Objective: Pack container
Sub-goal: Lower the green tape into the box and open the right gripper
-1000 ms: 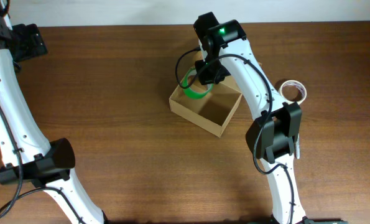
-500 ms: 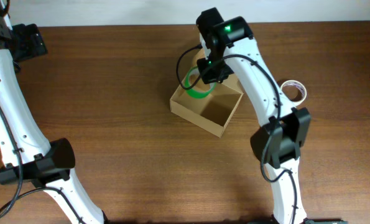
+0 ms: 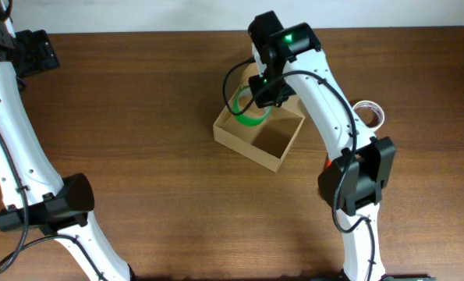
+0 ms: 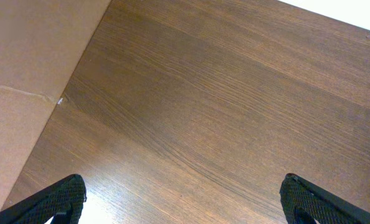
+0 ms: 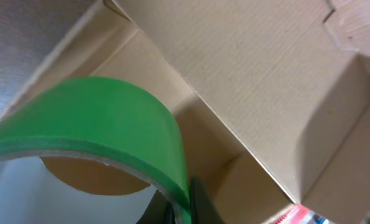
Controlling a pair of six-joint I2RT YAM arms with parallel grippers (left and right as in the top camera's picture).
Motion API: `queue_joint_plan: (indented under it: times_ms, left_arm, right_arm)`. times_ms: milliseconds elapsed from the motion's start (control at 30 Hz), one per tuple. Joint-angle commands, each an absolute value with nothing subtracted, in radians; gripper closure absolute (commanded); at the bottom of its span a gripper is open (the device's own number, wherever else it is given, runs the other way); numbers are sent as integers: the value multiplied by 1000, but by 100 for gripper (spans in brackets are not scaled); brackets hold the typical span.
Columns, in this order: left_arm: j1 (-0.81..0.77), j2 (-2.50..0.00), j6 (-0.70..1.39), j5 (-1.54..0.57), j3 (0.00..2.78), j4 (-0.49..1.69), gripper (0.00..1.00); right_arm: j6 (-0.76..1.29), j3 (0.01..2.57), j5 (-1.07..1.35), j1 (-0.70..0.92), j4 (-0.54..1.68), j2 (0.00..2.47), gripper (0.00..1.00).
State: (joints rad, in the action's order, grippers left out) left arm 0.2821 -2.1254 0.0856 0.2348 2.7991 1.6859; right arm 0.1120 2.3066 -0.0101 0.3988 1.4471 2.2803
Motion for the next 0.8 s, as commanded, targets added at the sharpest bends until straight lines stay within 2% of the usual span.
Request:
queue_joint_plan:
  times_ms: [0, 467, 767]
  left_arm:
    - [286, -2133, 74, 224, 2795, 1687, 0]
    - [286, -2133, 74, 224, 2795, 1687, 0]
    - [286, -2133, 74, 224, 2795, 1687, 0]
  right_arm:
    - [108, 2251, -11, 405, 1411, 2258, 96]
    - [143, 2141, -11, 405, 1187, 2298, 96]
    - [147, 2141, -11, 405, 1185, 2330, 96]
